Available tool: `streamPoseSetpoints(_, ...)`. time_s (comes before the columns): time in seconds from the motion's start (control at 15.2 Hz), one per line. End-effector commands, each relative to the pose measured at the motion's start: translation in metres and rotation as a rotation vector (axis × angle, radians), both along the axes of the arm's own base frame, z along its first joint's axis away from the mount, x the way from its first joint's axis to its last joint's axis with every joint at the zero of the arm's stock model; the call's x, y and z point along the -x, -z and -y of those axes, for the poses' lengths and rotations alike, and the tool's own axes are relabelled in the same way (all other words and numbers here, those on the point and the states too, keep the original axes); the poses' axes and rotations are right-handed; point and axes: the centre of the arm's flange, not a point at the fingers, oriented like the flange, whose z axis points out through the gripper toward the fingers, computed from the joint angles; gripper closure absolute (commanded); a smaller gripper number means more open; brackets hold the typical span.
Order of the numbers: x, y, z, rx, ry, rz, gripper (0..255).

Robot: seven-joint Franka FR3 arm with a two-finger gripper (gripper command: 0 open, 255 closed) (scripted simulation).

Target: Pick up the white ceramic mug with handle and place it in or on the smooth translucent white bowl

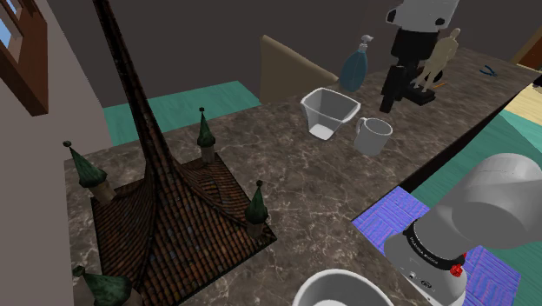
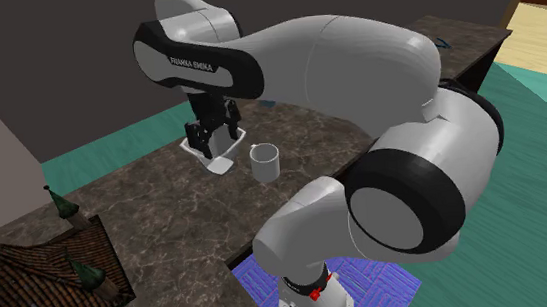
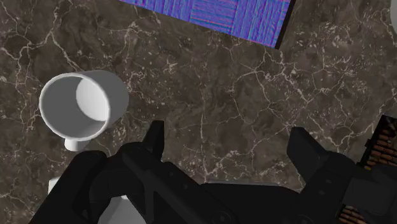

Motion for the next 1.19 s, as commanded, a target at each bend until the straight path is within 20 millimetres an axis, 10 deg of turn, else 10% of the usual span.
streamPoseSetpoints(0.0, 0.000, 0.000, 0.000, 0.000, 0.000, 0.000, 0)
streamPoseSetpoints(1.12, -0.031, 0.161, 0.128, 0.053, 0.093, 0.108, 0)
